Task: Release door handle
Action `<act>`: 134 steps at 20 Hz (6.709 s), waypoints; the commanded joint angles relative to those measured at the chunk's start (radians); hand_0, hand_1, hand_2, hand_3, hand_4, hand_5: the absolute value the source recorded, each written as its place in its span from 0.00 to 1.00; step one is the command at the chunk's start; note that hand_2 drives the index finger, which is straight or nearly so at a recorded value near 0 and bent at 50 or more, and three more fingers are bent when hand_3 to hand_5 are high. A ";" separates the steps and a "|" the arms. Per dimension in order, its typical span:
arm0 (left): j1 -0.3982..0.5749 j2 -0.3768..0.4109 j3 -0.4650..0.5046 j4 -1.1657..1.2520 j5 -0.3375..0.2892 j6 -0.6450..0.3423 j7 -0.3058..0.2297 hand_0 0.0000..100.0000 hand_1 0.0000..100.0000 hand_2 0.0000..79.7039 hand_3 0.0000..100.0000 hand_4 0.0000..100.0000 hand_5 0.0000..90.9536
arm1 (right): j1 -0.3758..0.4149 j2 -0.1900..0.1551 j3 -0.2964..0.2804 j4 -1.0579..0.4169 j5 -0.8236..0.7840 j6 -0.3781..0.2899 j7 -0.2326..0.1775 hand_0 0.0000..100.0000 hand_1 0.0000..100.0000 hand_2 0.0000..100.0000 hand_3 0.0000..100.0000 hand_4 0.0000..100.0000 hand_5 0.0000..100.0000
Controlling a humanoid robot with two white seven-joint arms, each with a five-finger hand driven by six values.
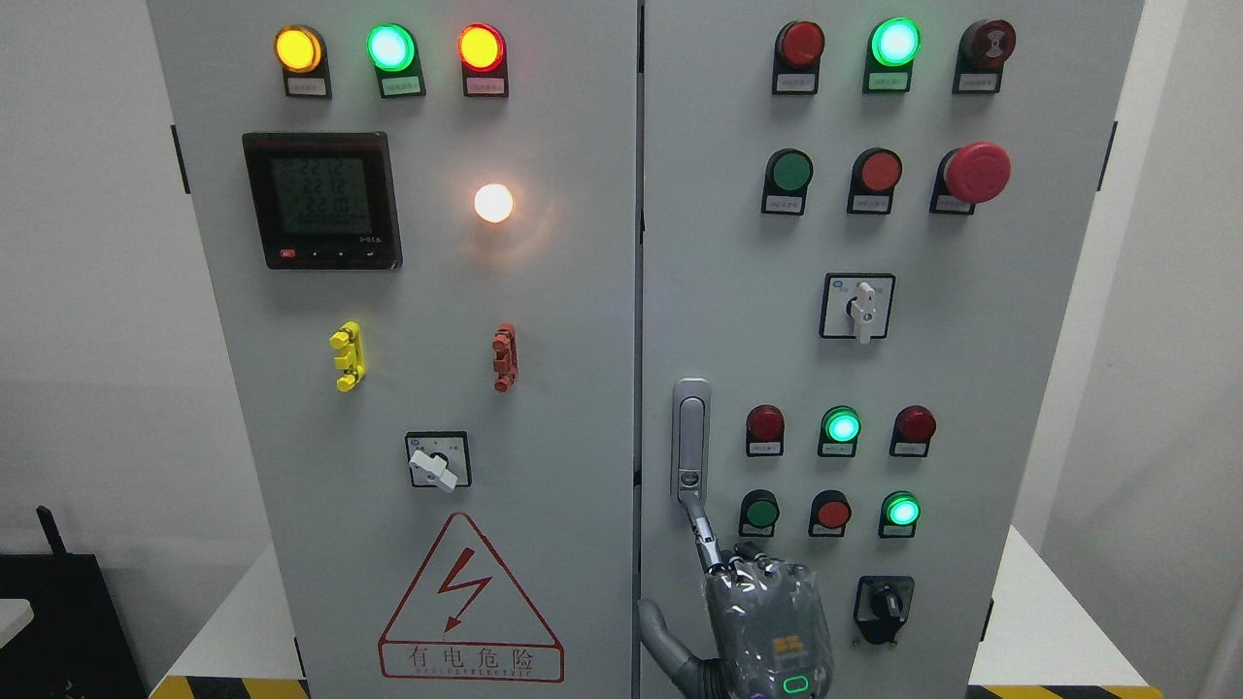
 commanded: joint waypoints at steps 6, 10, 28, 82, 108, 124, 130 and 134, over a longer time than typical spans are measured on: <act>-0.003 0.000 0.002 0.009 0.000 0.000 0.000 0.12 0.39 0.00 0.00 0.00 0.00 | 0.000 0.002 -0.003 0.003 0.001 0.004 0.007 0.33 0.26 0.00 0.94 0.84 0.98; -0.003 0.000 0.002 0.009 0.000 0.000 0.000 0.12 0.39 0.00 0.00 0.00 0.00 | -0.002 0.002 -0.003 0.004 0.001 0.004 0.008 0.33 0.26 0.00 0.94 0.84 0.98; -0.003 0.000 0.002 0.009 0.000 0.000 0.000 0.12 0.39 0.00 0.00 0.00 0.00 | 0.003 0.005 -0.003 0.003 0.007 0.012 0.028 0.33 0.26 0.00 0.95 0.85 0.98; -0.003 -0.002 0.002 0.009 0.000 0.000 0.000 0.12 0.39 0.00 0.00 0.00 0.00 | 0.012 0.003 0.004 -0.012 0.000 0.001 0.016 0.33 0.26 0.00 0.97 0.85 0.98; -0.003 0.000 0.002 0.009 0.000 0.000 0.000 0.12 0.39 0.00 0.00 0.00 0.00 | 0.161 -0.007 -0.007 -0.106 -0.239 -0.174 -0.039 0.51 0.00 0.54 1.00 0.85 0.98; -0.003 0.000 0.002 0.009 0.000 0.000 0.000 0.12 0.39 0.00 0.00 0.00 0.00 | 0.144 -0.009 -0.030 -0.118 -0.468 -0.223 -0.052 0.33 0.00 0.89 1.00 0.93 0.99; -0.003 0.000 0.002 0.009 0.000 0.000 0.000 0.12 0.39 0.00 0.00 0.00 0.00 | 0.129 -0.035 -0.037 -0.134 -0.435 -0.224 -0.087 0.34 0.00 0.94 1.00 0.96 0.98; -0.003 0.000 0.002 0.009 0.000 0.000 0.000 0.12 0.39 0.00 0.00 0.00 0.00 | 0.129 -0.027 -0.039 -0.137 -0.286 -0.215 -0.108 0.35 0.00 0.96 1.00 0.97 0.97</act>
